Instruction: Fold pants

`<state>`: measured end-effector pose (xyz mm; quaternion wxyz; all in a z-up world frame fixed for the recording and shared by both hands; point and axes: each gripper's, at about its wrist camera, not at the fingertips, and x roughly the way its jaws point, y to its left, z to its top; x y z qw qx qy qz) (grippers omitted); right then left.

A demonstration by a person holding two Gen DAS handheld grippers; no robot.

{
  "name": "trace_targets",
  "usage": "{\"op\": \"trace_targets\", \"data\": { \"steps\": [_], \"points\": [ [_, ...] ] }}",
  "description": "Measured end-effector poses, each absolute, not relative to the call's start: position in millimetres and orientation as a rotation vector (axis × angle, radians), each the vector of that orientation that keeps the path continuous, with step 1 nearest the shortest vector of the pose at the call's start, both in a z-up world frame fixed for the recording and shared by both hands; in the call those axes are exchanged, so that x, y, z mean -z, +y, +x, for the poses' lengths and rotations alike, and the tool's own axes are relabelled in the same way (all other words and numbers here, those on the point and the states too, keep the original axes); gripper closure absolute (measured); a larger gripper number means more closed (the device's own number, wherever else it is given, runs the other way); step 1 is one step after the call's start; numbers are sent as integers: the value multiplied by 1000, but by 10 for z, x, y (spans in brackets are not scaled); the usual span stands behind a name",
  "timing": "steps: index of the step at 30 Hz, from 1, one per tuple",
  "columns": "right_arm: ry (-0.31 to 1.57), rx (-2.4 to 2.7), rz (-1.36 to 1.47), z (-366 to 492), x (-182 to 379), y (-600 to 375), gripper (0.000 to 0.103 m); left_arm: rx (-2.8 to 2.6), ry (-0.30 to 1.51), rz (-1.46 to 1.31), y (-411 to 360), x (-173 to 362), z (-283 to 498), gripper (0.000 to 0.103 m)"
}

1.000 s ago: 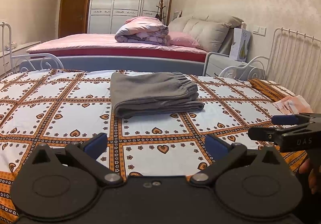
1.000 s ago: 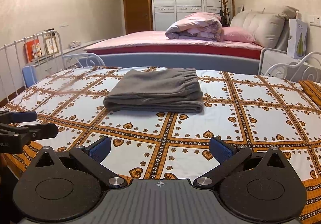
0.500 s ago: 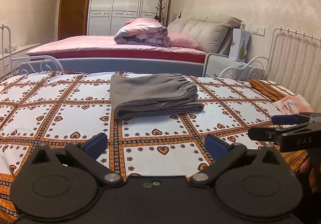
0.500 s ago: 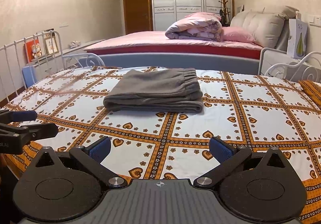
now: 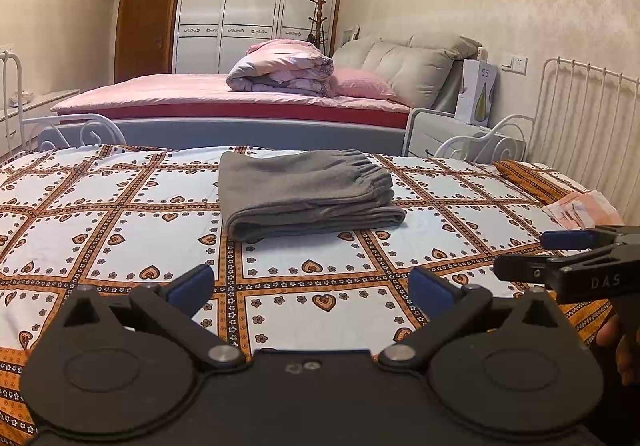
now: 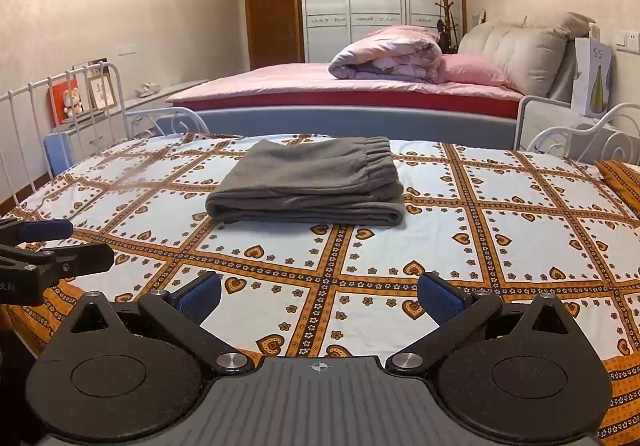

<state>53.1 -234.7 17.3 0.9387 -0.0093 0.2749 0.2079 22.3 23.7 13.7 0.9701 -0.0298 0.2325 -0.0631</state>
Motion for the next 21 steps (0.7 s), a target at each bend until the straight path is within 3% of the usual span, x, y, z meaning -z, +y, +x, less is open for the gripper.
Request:
{"op": "trace_targets", "data": {
  "steps": [21],
  "points": [
    [560, -423, -22, 531, -162, -2353, 0, 146, 465, -46, 229, -144, 218, 6]
  ]
}}
